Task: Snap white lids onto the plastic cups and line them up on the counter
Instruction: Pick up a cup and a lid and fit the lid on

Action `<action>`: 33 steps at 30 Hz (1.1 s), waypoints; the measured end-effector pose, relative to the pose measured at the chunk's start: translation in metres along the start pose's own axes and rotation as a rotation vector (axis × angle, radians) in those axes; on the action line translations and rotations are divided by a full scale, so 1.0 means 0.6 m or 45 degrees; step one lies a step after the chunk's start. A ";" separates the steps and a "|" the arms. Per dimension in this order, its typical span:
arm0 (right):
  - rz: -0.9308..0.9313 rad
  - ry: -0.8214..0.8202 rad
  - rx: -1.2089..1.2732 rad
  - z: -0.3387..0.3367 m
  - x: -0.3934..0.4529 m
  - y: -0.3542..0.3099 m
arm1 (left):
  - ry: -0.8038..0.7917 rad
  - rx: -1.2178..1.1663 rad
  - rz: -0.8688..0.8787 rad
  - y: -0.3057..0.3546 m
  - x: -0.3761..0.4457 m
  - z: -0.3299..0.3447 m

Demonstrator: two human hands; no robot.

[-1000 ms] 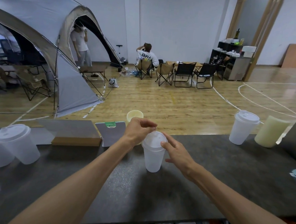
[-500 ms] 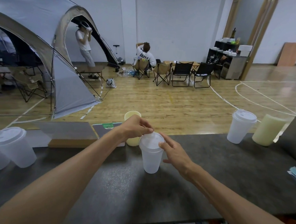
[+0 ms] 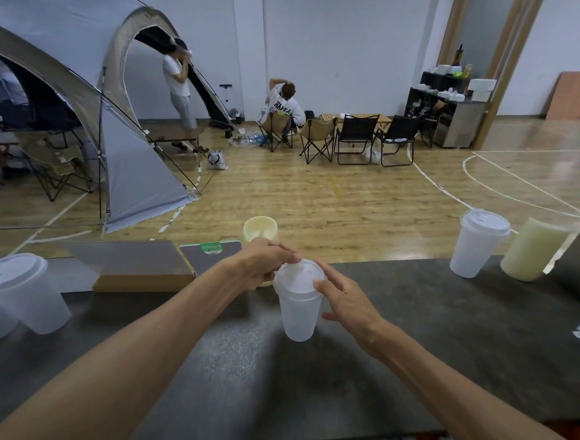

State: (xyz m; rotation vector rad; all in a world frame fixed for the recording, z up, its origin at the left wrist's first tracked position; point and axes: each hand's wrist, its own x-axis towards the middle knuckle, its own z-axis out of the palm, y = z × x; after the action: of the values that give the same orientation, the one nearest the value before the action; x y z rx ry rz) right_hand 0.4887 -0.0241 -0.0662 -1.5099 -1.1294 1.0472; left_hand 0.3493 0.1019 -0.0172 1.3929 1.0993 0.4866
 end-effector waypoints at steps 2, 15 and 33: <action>0.006 0.000 0.016 -0.002 0.003 0.000 | 0.032 -0.062 0.033 -0.014 0.002 0.004; -0.080 0.258 -0.125 -0.004 -0.026 -0.027 | -0.153 0.161 0.377 -0.089 -0.052 0.000; 0.070 0.749 -0.306 -0.419 0.041 -0.005 | -0.010 0.377 0.508 0.113 0.176 0.414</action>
State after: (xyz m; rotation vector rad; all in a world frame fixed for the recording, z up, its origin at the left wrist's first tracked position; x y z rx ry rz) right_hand 0.7356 -0.0471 -0.0183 -1.8829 -0.8114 0.4504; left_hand 0.6254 0.0702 -0.0322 1.8888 0.9120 0.6198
